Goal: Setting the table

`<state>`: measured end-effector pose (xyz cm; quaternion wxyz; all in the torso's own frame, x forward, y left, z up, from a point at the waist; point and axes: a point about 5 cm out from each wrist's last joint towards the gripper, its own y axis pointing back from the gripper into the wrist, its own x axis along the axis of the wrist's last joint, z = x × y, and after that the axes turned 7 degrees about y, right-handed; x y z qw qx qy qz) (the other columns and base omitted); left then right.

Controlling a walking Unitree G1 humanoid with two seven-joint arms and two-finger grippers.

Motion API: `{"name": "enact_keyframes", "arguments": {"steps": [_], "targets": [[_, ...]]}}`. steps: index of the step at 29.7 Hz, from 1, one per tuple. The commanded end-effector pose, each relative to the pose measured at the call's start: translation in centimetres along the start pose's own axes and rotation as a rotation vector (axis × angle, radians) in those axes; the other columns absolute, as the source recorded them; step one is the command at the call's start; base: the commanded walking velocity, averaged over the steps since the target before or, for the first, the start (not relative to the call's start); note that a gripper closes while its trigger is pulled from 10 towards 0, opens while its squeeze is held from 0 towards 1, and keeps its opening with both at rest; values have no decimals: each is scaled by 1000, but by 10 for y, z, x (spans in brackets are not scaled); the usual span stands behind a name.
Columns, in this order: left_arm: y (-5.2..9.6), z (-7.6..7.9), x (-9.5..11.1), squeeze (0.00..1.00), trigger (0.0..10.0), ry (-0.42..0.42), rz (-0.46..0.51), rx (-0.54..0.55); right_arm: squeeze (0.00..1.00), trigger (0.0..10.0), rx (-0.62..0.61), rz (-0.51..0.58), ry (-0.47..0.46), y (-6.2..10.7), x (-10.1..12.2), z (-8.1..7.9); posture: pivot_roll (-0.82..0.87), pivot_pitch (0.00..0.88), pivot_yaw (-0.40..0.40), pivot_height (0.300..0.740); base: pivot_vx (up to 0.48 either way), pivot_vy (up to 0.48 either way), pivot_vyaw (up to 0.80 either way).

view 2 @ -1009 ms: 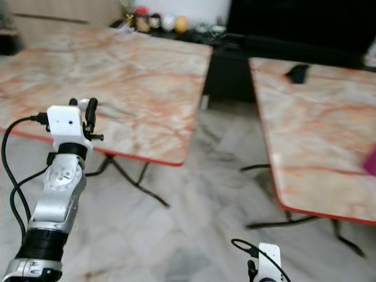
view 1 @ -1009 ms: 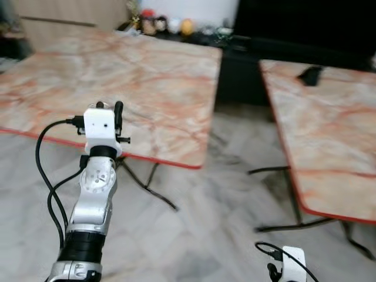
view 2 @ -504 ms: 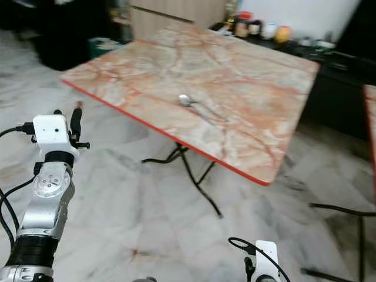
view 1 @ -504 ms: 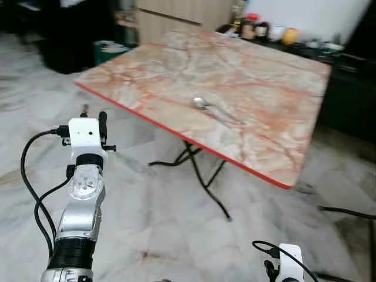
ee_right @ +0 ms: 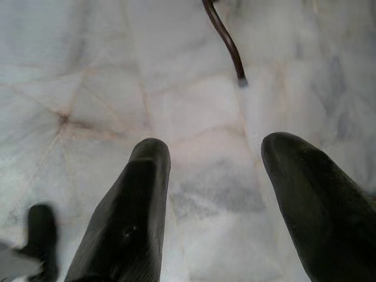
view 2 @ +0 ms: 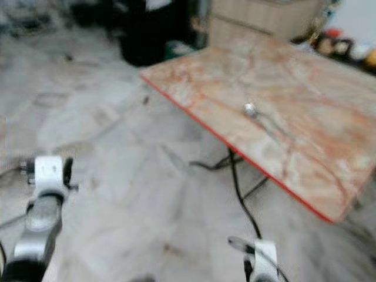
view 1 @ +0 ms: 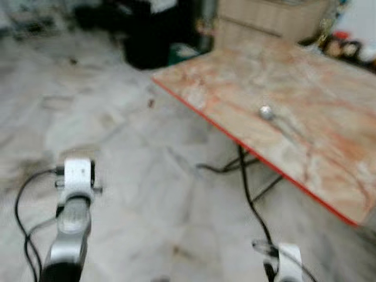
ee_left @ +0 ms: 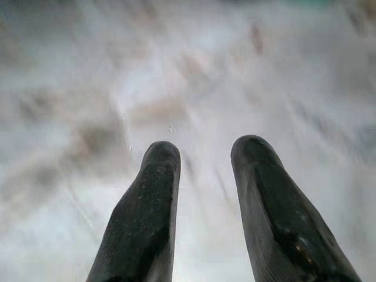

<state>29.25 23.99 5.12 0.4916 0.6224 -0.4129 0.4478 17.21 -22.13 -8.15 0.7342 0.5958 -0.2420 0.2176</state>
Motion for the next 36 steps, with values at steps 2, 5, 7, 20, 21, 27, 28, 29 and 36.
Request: {"name": "enact_keyframes", "arguments": {"steps": [2,5,7,20,21,27,28,29,36], "targets": [[6,13,-34,0,10000,-22,-165,-141,0,10000,3,8,-47,0,0,-7,171,0,-33,707,0,0,378],[9,13,-47,0,10000,-11,-234,-170,0,10000,-2,11,-81,1,0,-13,162,0,-10,707,0,0,0],[9,8,-56,0,10000,51,-299,-158,0,10000,3,28,-91,1,2,-19,157,0,22,707,0,0,0],[29,-9,-98,0,10000,47,-531,-101,0,10000,-10,91,-81,3,7,-36,45,0,72,707,0,0,0],[30,-6,-100,0,10000,55,-540,-100,0,10000,-14,100,-74,4,7,-35,40,0,70,707,0,0,0],[35,9,-109,0,10000,57,-580,-110,0,10000,-39,165,-22,4,12,-22,63,0,55,707,0,0,0],[35,10,-109,0,10000,59,-582,-109,0,10000,-41,171,-21,4,12,-20,67,0,52,707,0,0,0],[35,11,-110,0,10000,60,-584,-108,0,10000,-43,175,-21,4,12,-19,68,0,50,707,0,0,0],[41,8,-116,0,10000,60,-589,-66,0,10000,-115,507,-82,16,58,8,88,0,6,707,0,0,0]]}}
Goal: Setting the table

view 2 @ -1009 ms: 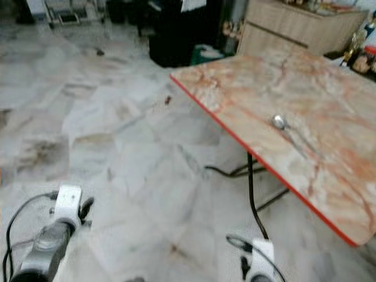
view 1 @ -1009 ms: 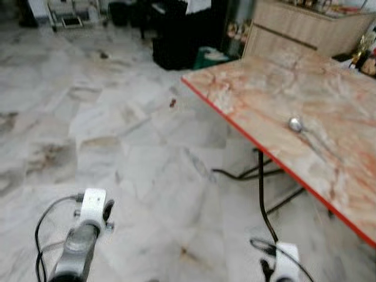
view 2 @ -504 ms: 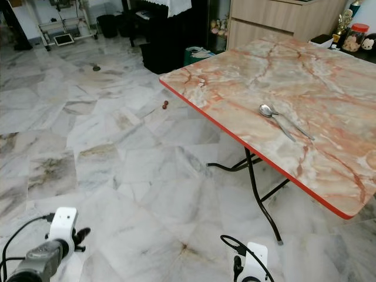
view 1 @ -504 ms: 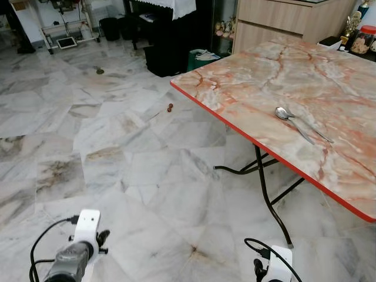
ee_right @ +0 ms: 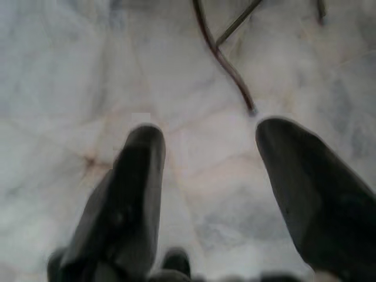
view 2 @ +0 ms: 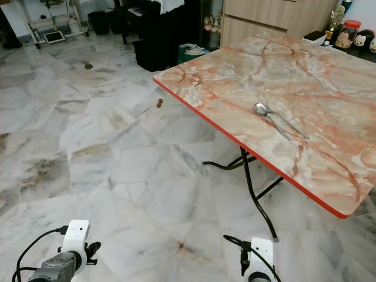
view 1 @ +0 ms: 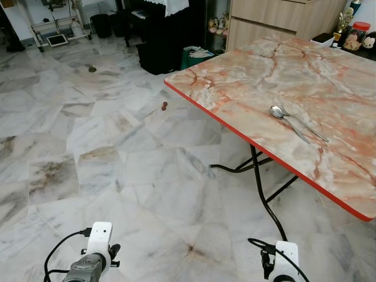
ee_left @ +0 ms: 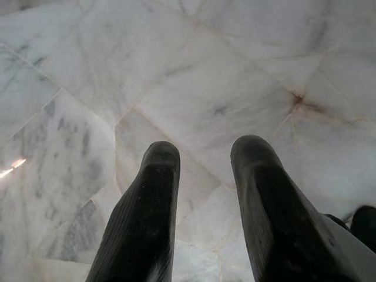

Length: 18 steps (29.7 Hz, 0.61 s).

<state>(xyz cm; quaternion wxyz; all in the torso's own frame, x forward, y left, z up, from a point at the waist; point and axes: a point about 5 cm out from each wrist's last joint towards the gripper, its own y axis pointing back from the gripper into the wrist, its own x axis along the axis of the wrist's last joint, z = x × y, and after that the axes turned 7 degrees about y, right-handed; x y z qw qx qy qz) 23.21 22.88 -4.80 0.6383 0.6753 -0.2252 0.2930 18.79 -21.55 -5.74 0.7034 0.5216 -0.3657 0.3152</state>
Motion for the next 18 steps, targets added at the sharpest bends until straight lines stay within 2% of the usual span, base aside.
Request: {"name": "enact_keyframes", "arguments": {"steps": [1,4,9,13,14,16,18], "targets": [[2,-6,-9,0,10000,8,-22,31,0,10000,-50,218,-39,-4,41,14,88,0,6,707,0,0,0],[4,-8,-20,0,10000,11,-47,40,0,10000,-52,330,-21,6,66,24,70,0,0,707,0,0,0],[7,-9,-31,0,10000,11,-71,49,0,10000,-55,425,-21,19,84,29,57,0,1,707,0,0,0],[7,-8,-34,0,10000,11,-76,50,0,10000,-35,479,-43,32,100,26,60,0,0,707,0,0,0],[8,-8,-35,0,10000,31,-70,49,0,10000,-12,513,-56,36,116,22,51,0,2,707,0,0,0],[8,-7,-35,0,10000,52,-60,36,0,10000,18,546,-59,35,132,16,44,0,5,707,0,0,0],[8,-6,-35,0,10000,30,-58,31,0,10000,48,567,-57,31,146,11,41,0,6,707,0,0,0]]}}
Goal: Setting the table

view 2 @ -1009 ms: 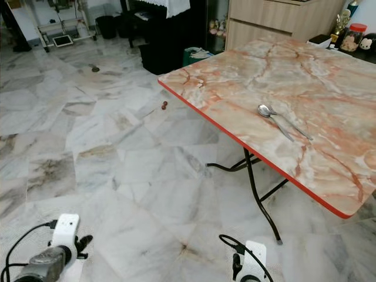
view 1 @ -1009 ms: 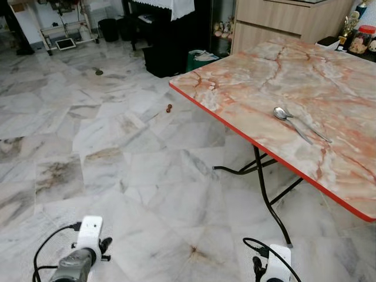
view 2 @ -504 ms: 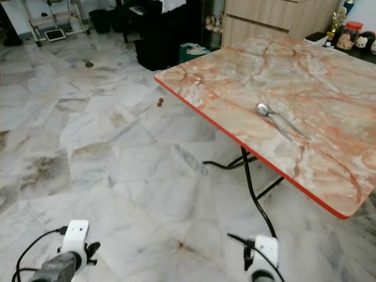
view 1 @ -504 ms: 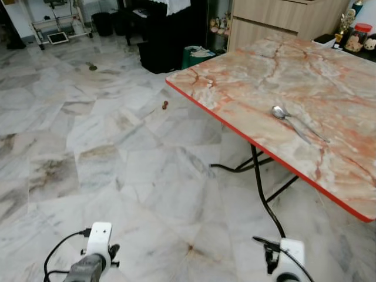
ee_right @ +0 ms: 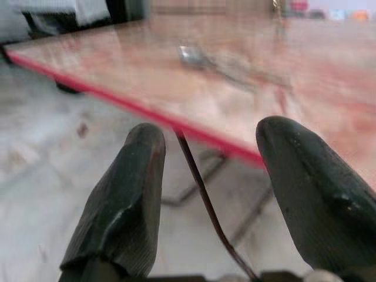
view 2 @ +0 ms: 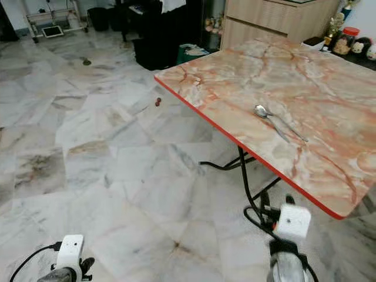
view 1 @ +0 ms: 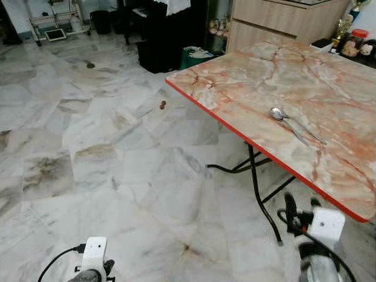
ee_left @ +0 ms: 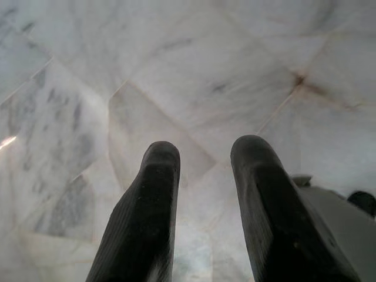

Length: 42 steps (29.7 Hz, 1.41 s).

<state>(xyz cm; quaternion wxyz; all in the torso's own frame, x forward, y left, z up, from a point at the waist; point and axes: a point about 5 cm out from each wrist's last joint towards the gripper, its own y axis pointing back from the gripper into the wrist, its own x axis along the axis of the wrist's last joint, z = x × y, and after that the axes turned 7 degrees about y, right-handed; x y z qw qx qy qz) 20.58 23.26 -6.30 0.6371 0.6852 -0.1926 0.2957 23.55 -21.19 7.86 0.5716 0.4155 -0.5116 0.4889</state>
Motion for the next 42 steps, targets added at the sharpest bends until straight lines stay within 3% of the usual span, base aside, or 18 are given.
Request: {"name": "enact_keyframes", "arguments": {"steps": [1,3,4,6,12,24,42], "targets": [[1,0,-6,0,10000,-18,-20,-3,0,10000,32,25,-13,-15,13,-9,43,0,2,707,0,0,0],[1,0,-8,0,10000,-42,-45,11,0,10000,34,53,-44,-36,27,-18,60,0,-10,707,0,0,0],[1,0,-8,0,10000,-42,-45,11,0,10000,34,53,-44,-36,27,-18,60,0,-10,707,0,0,0],[1,0,-8,0,10000,8,-33,9,0,10000,56,77,-74,-50,43,-31,85,0,-20,707,0,0,0],[3,-3,-14,0,10000,5,-48,26,0,10000,87,82,-103,-61,52,-52,74,0,-8,707,153,0,0],[4,-4,-22,0,10000,10,-64,35,0,10000,51,59,-67,-67,55,-41,71,0,-17,707,313,0,0],[5,0,-25,0,10000,8,-67,30,0,10000,99,103,-50,-71,67,-52,87,0,-33,707,292,0,23]]}}
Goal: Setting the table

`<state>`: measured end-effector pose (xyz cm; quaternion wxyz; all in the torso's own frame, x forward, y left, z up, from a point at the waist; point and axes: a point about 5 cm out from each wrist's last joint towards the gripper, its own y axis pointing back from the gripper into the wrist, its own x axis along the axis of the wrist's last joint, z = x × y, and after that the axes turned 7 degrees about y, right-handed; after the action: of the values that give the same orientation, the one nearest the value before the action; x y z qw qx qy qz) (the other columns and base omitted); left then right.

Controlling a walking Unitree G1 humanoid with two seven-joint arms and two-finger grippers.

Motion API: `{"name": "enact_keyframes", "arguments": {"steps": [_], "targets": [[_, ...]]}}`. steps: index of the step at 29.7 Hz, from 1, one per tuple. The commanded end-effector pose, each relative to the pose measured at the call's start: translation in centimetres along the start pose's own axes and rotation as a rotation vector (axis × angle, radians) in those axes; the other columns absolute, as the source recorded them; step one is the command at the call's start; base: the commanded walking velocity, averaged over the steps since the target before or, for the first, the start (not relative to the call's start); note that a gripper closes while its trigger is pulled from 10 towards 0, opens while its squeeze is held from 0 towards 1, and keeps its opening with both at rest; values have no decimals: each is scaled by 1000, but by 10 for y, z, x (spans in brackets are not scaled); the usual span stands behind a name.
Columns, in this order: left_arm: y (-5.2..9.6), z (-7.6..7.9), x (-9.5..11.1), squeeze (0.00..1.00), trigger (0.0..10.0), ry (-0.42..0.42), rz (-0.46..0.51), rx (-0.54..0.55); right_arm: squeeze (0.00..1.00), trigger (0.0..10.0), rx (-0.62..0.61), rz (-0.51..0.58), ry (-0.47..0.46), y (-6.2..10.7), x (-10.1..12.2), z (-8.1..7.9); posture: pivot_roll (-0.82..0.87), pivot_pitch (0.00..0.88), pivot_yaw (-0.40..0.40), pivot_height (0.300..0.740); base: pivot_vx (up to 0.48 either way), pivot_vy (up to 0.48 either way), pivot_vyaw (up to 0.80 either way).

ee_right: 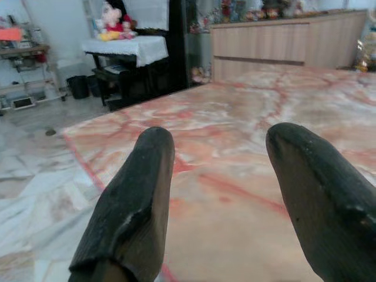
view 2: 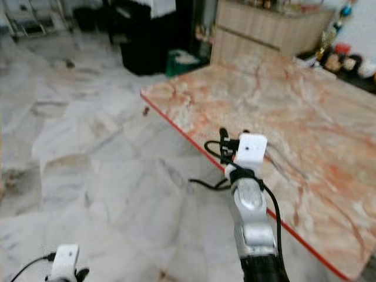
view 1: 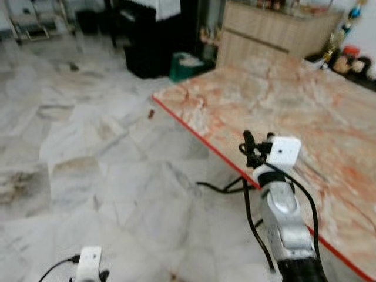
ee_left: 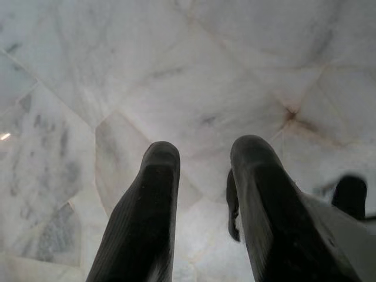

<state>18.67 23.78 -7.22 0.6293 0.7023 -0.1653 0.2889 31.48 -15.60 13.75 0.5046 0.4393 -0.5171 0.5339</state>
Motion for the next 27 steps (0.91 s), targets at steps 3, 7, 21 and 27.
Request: {"name": "enact_keyframes", "arguments": {"steps": [3,7,21,27], "targets": [[0,10,-4,0,10000,-9,-15,-21,0,10000,-27,8,11,-1,2,10,87,0,-33,707,295,0,413],[-1,11,-1,0,10000,-10,-8,-23,0,10000,-31,7,8,-1,2,10,89,0,-34,707,285,0,0],[-2,13,3,0,10000,-11,-2,-35,0,10000,-11,-6,8,-1,1,9,87,0,-29,707,193,0,0],[0,7,-3,0,10000,-4,-18,-16,0,10000,-4,-4,17,-2,2,10,92,0,-34,707,0,0,0]]}}
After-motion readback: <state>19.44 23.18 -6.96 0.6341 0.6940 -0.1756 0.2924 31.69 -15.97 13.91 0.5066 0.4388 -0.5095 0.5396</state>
